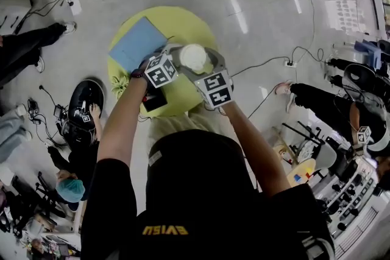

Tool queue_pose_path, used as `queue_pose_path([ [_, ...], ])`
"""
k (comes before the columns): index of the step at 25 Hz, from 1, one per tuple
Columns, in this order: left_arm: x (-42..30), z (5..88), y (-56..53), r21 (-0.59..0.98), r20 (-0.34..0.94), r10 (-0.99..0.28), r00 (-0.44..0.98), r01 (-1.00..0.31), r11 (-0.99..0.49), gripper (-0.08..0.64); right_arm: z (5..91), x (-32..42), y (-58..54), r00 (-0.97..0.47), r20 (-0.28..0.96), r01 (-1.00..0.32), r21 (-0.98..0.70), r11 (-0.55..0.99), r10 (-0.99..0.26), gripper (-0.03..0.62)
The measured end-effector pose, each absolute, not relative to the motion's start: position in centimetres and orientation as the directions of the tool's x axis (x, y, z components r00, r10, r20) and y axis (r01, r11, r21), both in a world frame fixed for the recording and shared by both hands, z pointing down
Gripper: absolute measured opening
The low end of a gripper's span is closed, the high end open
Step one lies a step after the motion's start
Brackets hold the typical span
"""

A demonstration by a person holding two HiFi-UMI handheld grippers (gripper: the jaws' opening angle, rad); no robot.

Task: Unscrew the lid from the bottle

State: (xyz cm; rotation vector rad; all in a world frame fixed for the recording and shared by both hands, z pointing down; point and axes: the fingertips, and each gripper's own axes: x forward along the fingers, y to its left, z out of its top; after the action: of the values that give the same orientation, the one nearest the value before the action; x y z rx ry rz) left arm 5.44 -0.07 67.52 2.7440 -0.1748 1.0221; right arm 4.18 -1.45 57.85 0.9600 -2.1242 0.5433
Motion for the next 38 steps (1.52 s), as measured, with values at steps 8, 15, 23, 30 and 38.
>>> queue_pose_path([
  [8, 5.5, 67.6, -0.1, 0.153, 0.657, -0.033, 0.754, -0.176, -0.972, 0.342, 57.9, 4.1, -1.3, -0.497, 0.788, -0.652, -0.063, 0.756, -0.363, 0.417],
  [15, 5.6, 67.7, -0.1, 0.148, 0.662, -0.039, 0.748, -0.182, -0.972, 0.341, 57.9, 4.0, -1.1, -0.532, 0.810, -0.456, -0.028, 0.890, -0.247, 0.417],
  [23, 5.4, 67.7, -0.3, 0.153, 0.664, -0.040, 0.747, -0.188, -0.970, 0.339, 58.0, 3.8, -1.0, -0.532, 0.839, -0.255, -0.033, 0.967, -0.112, 0.417],
  [30, 5.2, 68.1, -0.5, 0.148, 0.671, -0.045, 0.741, -0.193, -0.970, 0.337, 58.4, 3.5, -1.0, -0.520, 0.852, -0.185, -0.040, 0.982, -0.063, 0.417],
  [38, 5.2, 67.9, 0.1, 0.125, 0.729, -0.022, 0.684, -0.165, -0.978, 0.344, 58.6, 3.5, -0.5, -0.499, 0.864, -0.212, -0.047, 0.976, -0.067, 0.430],
])
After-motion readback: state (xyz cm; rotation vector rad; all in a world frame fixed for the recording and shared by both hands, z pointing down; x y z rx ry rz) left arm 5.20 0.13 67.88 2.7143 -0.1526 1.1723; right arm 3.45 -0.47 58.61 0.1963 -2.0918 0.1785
